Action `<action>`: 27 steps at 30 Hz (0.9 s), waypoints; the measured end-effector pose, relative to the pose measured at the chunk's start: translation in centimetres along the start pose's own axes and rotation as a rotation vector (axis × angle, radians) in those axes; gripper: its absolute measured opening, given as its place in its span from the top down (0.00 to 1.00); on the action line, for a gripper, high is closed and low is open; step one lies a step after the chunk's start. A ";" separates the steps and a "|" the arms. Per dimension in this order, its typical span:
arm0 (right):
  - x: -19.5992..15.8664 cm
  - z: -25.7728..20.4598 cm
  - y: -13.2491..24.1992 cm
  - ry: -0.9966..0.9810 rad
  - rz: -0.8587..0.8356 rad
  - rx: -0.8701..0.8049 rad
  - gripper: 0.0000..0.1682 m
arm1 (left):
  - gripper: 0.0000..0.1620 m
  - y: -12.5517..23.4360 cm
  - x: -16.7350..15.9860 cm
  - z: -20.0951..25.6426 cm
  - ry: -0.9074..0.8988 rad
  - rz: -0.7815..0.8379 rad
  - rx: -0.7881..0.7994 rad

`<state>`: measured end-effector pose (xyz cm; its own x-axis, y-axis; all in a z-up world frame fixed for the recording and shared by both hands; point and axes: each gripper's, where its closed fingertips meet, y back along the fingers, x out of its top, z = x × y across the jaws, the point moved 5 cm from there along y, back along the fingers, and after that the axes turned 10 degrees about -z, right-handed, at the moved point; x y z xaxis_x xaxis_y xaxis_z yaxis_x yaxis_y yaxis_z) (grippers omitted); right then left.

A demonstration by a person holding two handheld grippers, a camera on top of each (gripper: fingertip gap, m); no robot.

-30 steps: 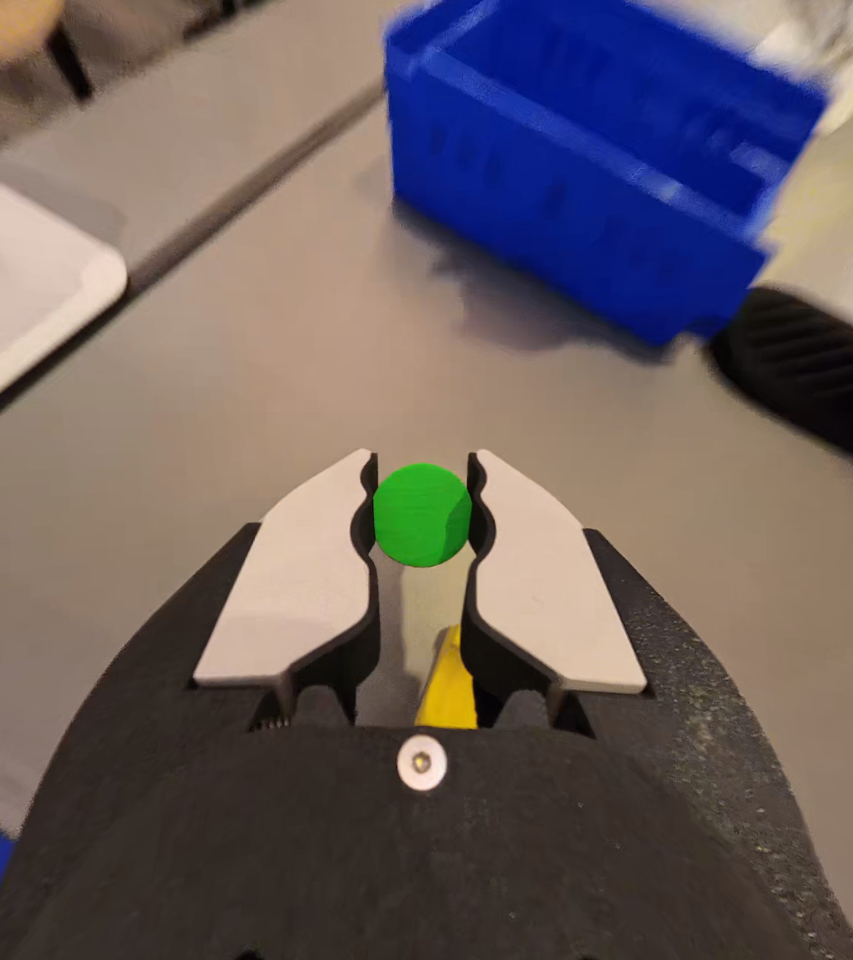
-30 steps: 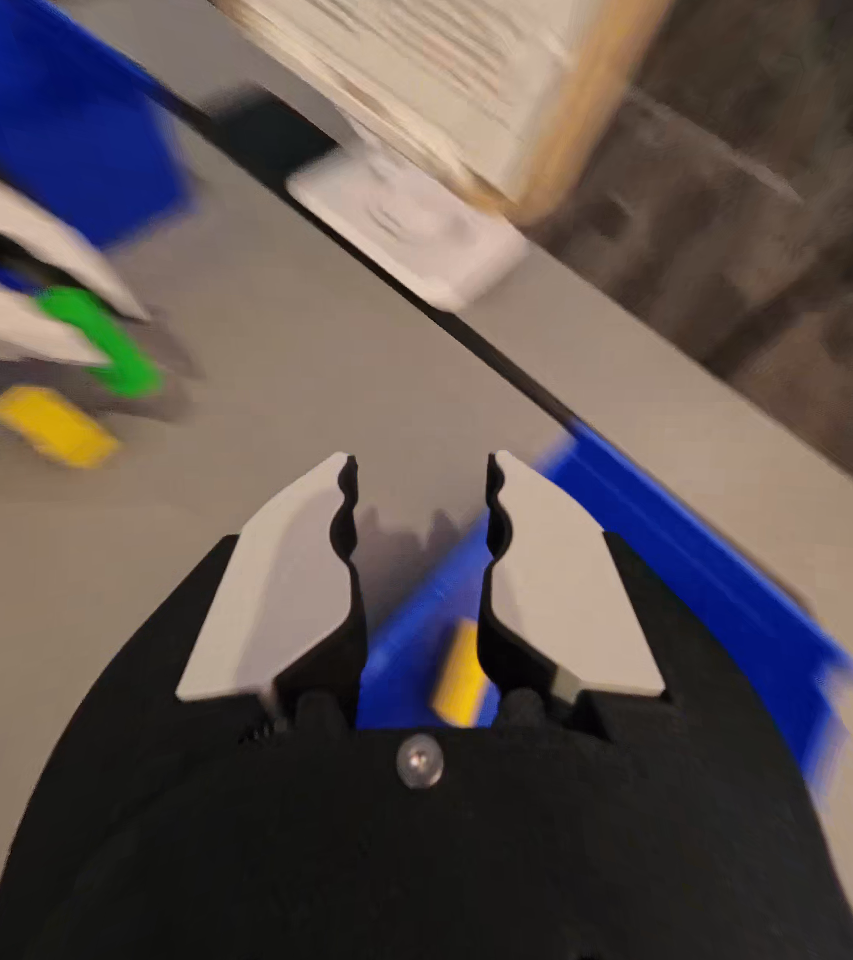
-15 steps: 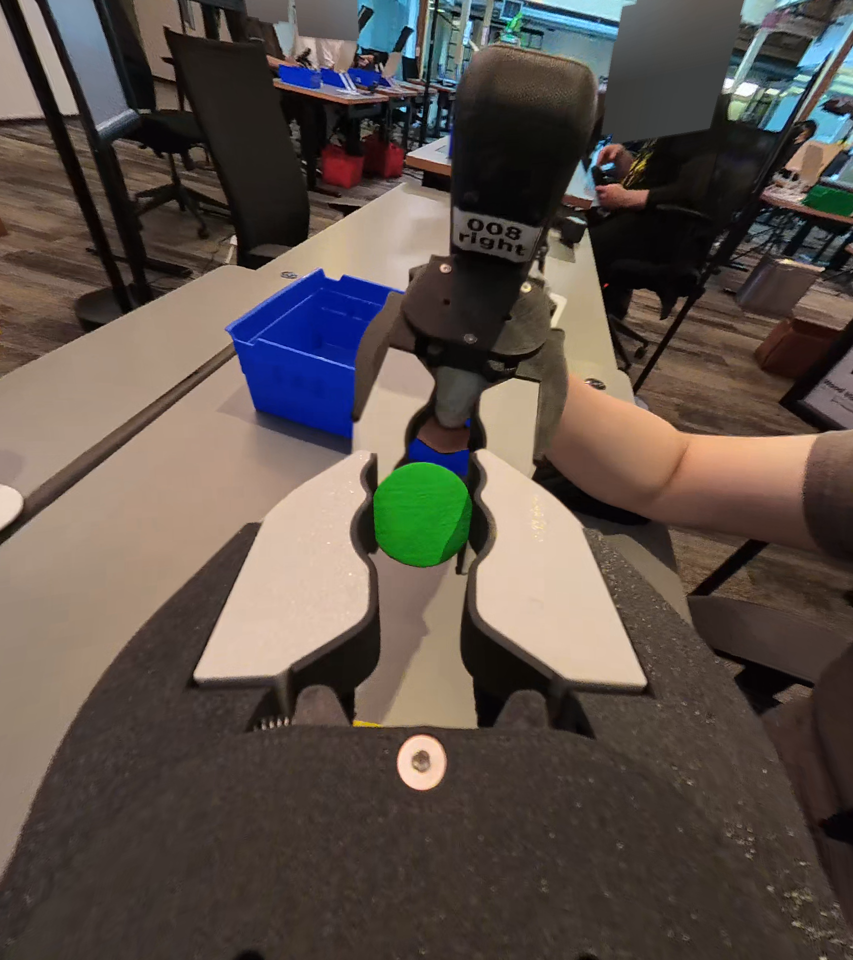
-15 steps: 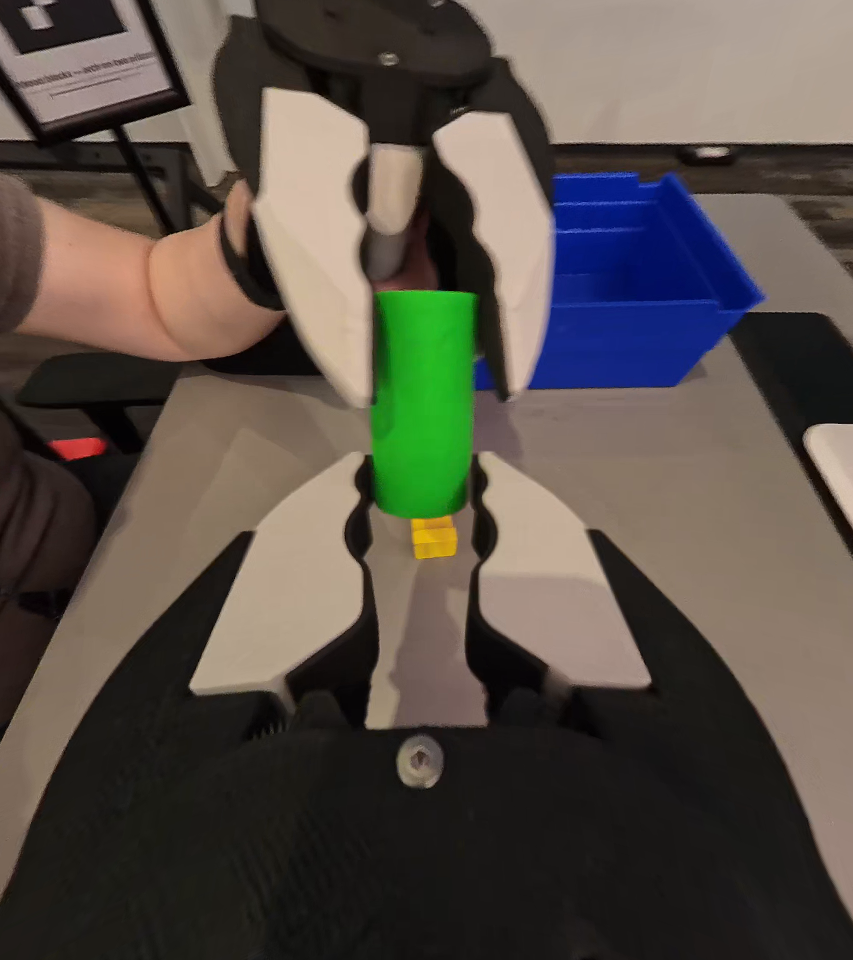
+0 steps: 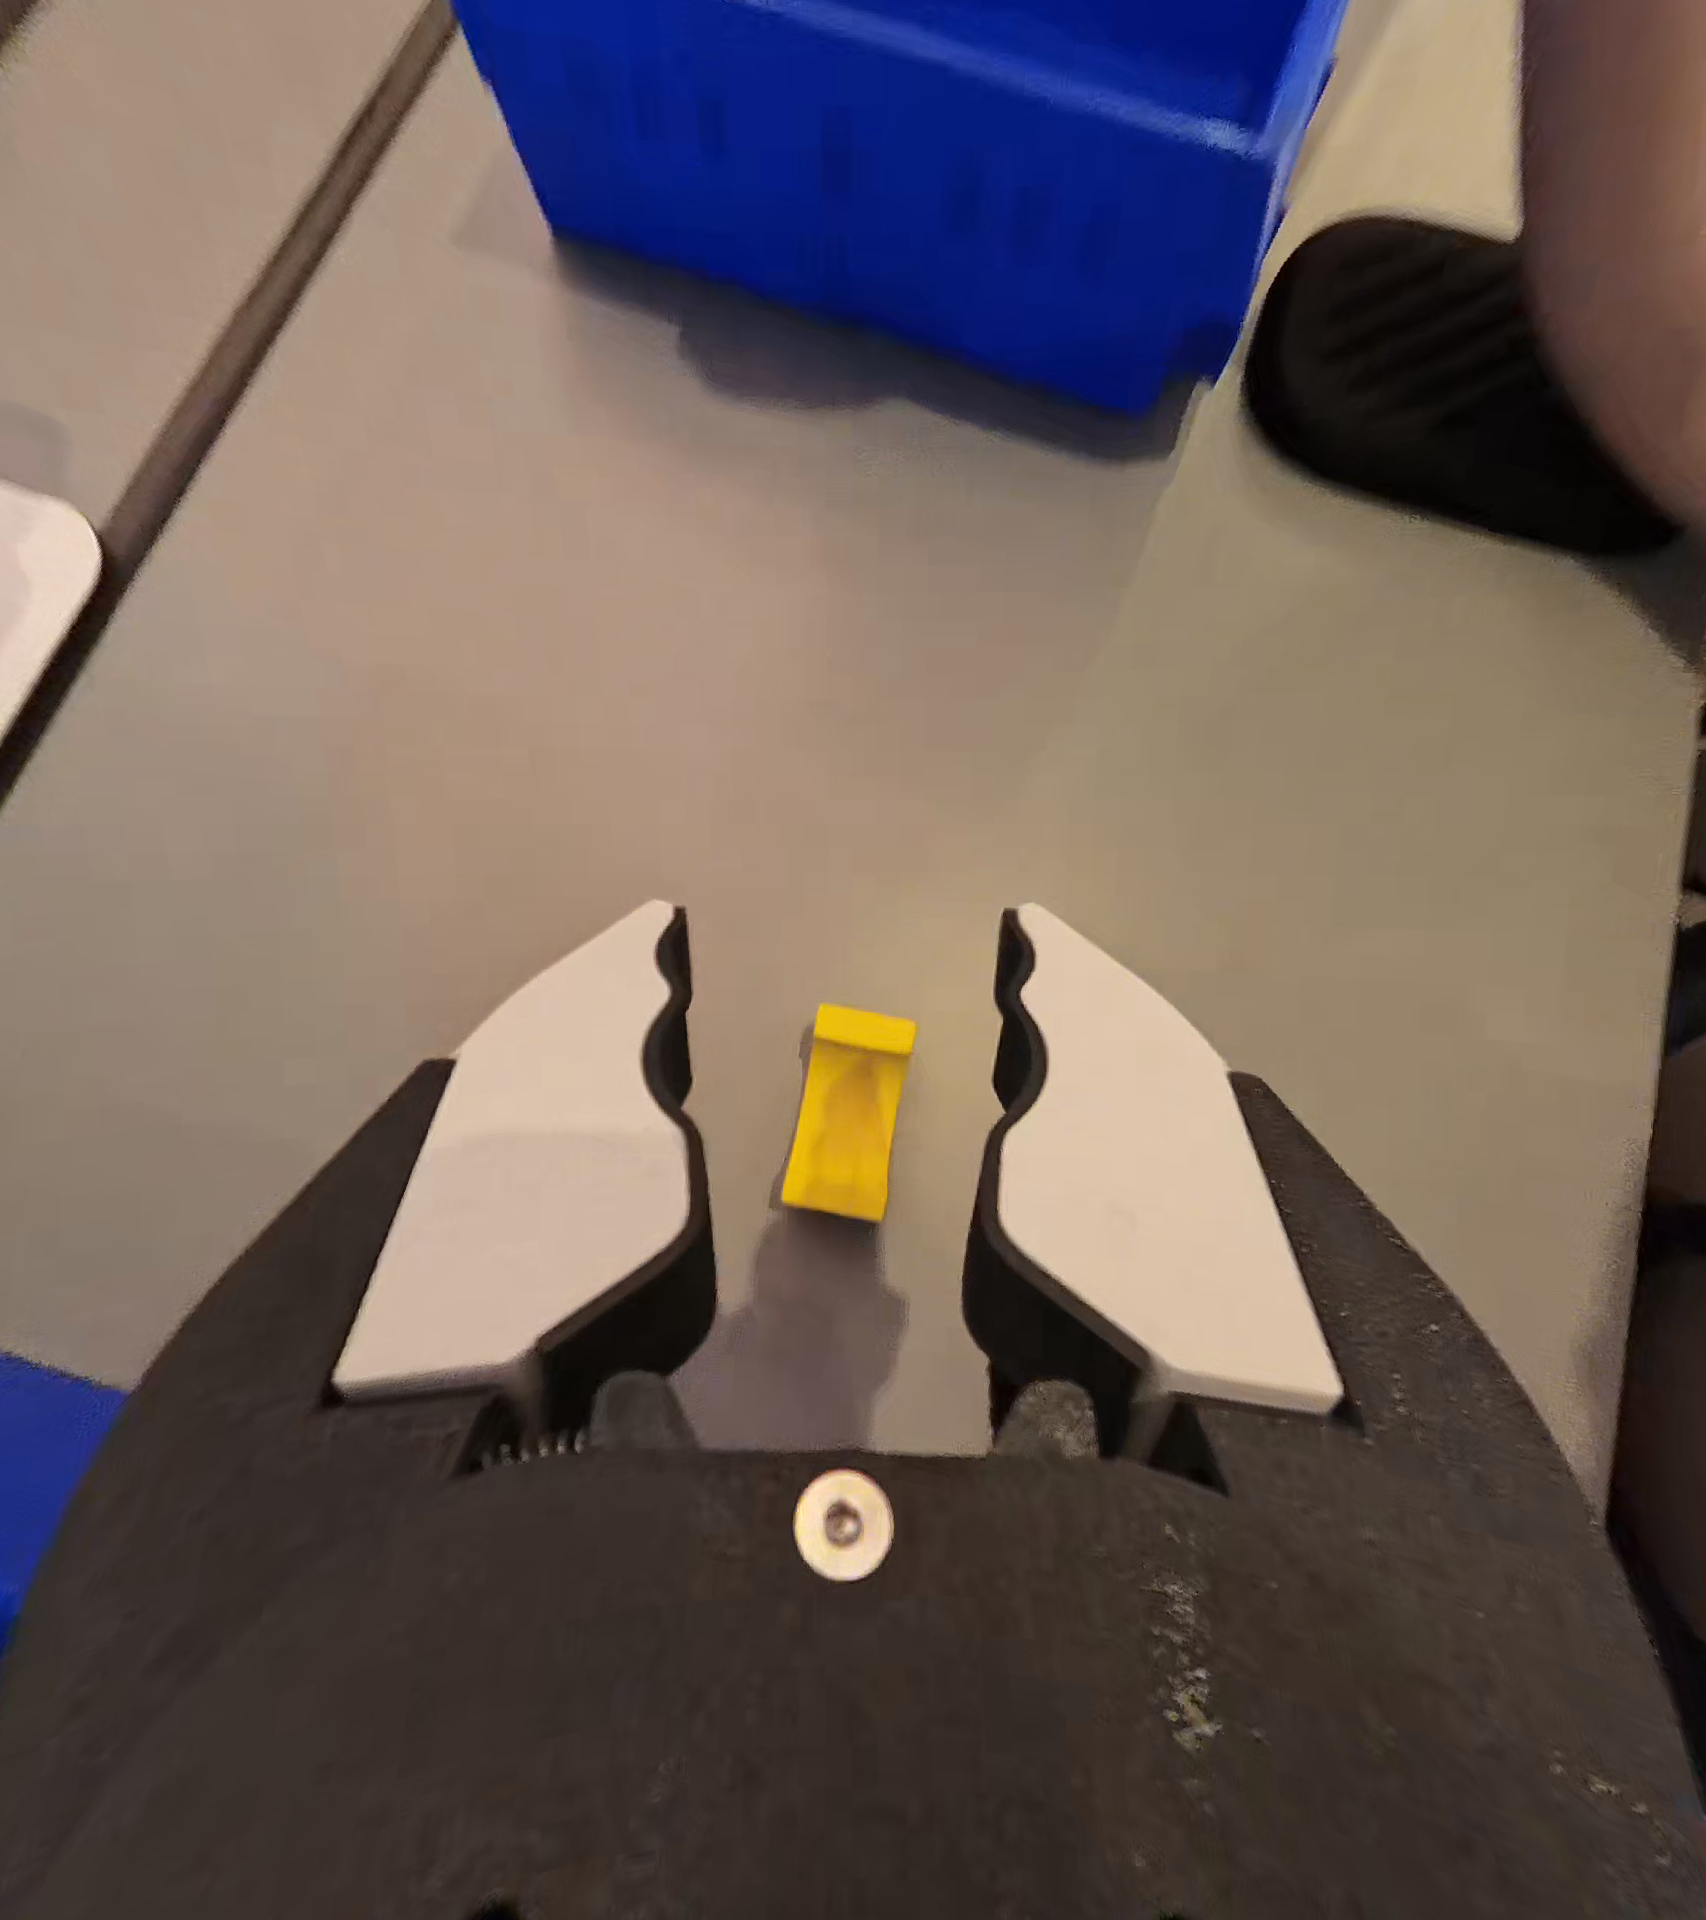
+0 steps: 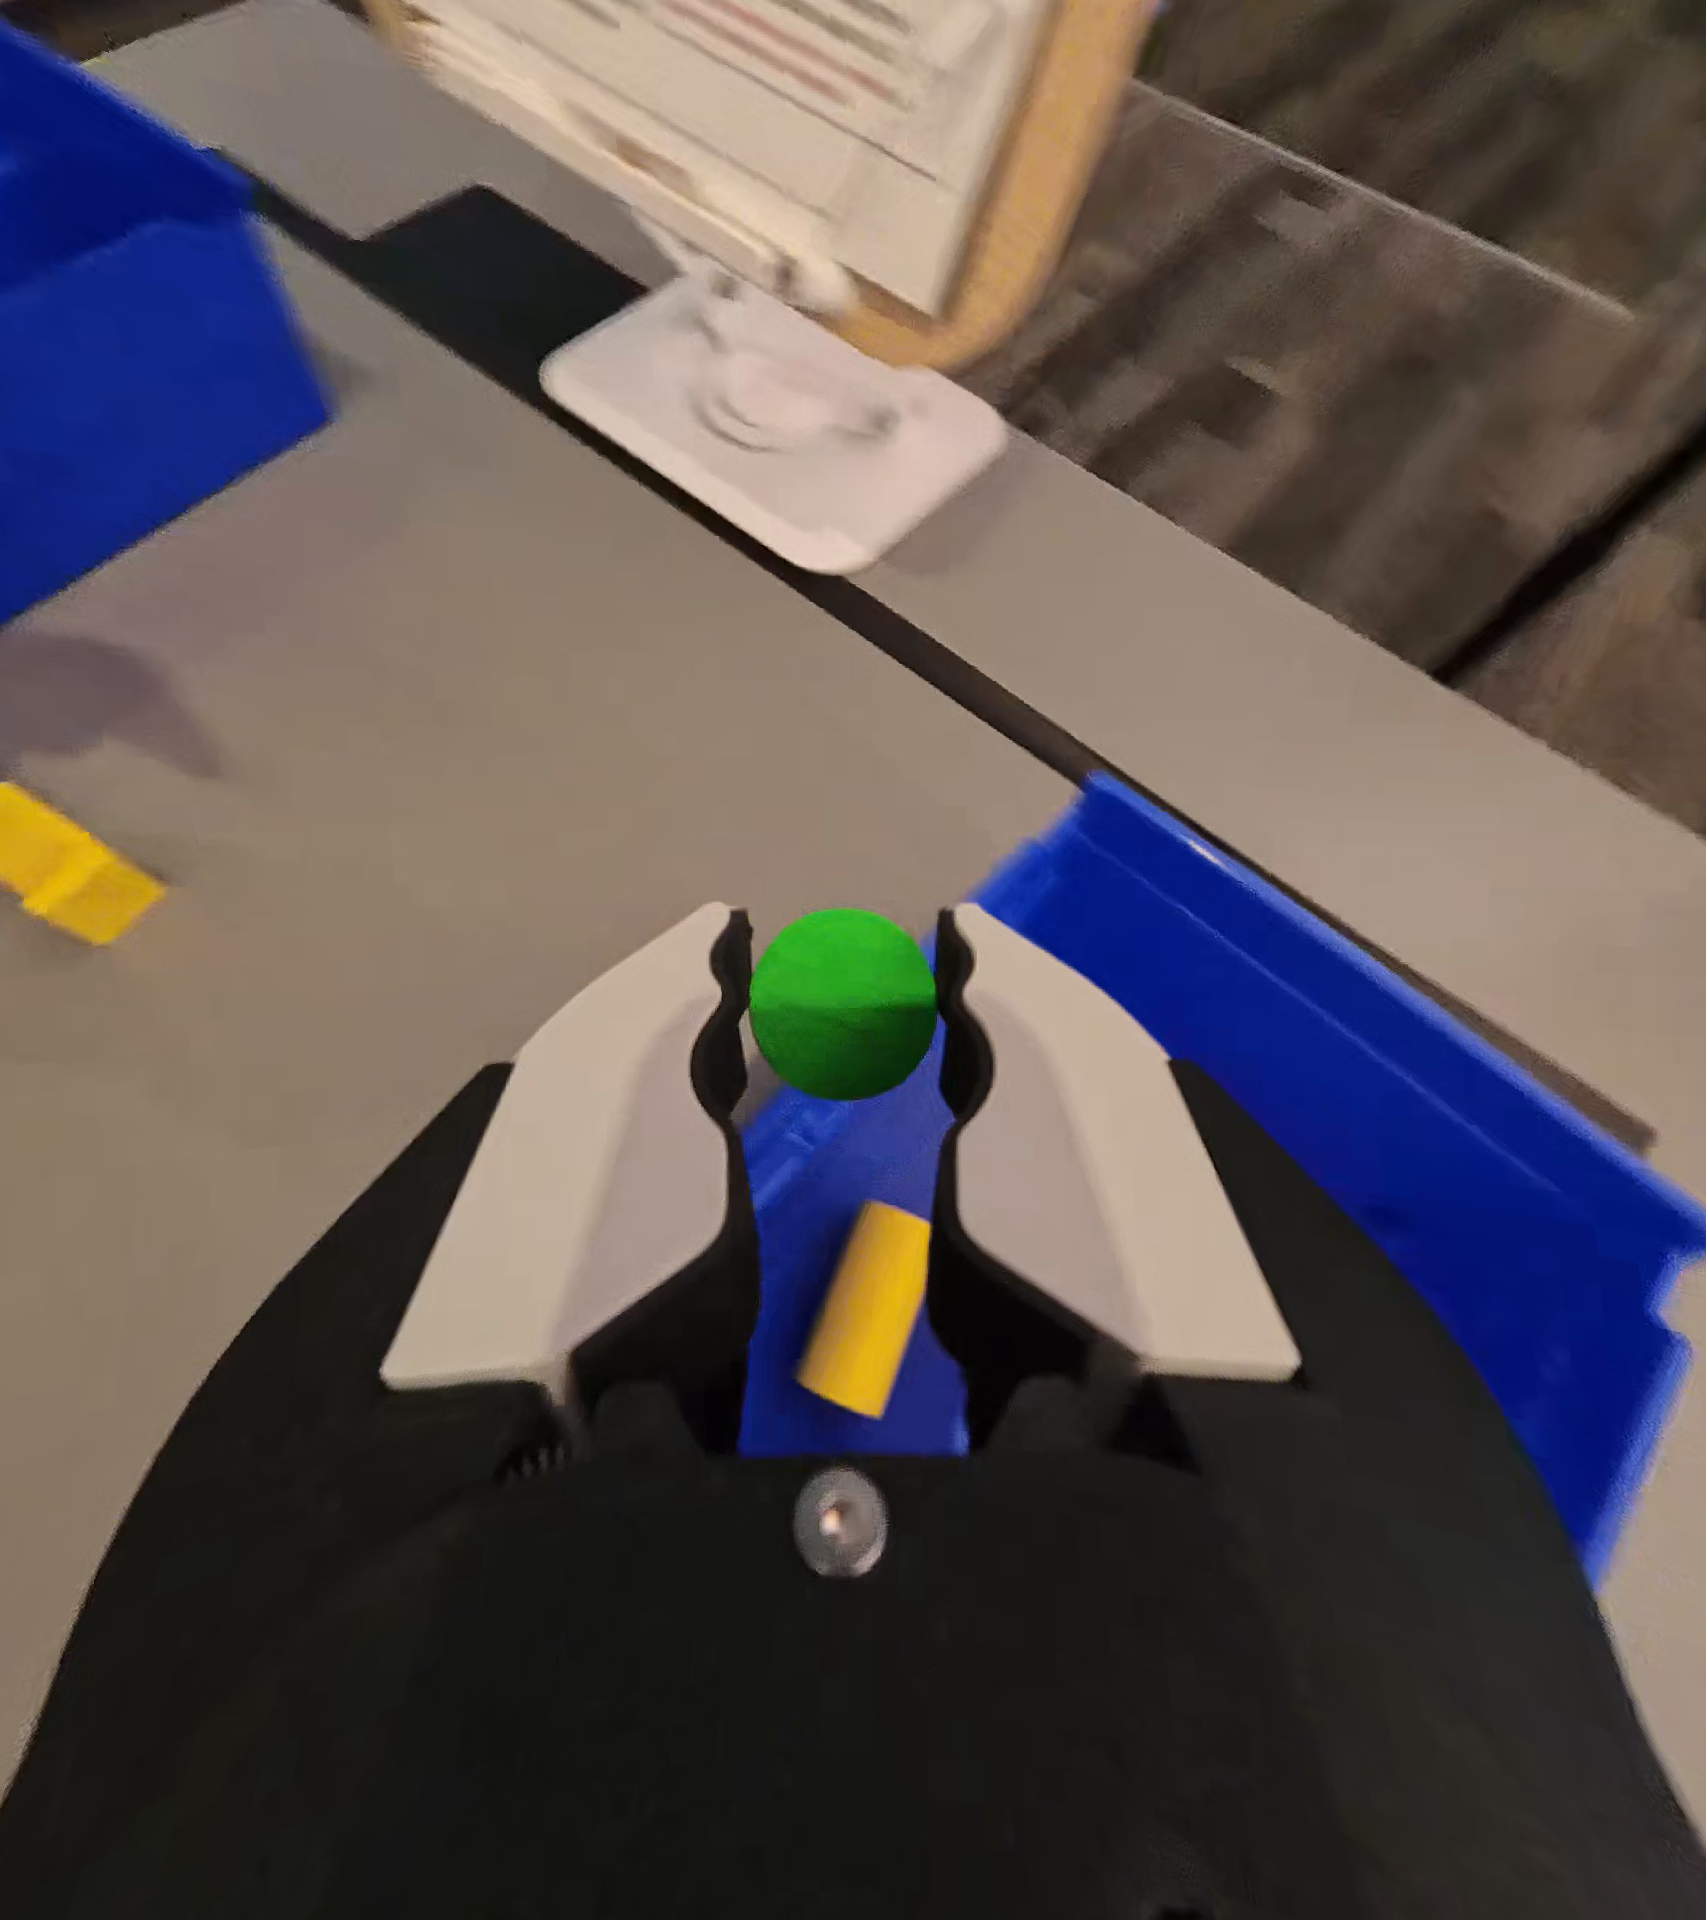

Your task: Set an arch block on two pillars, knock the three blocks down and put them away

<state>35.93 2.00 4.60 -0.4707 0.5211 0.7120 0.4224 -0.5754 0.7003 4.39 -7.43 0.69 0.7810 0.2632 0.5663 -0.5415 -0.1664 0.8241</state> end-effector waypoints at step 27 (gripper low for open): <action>-7.8 8.7 -3.6 -0.249 -0.362 -0.330 0.74 | 0.79 -7.2 -8.5 0.0 -0.131 -0.713 0.001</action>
<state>44.85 5.52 -3.03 -0.3262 0.8330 0.4469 -0.0165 -0.4777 0.8784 1.65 -8.44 -10.09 0.9750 0.1918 -0.1119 0.1135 0.0027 0.9935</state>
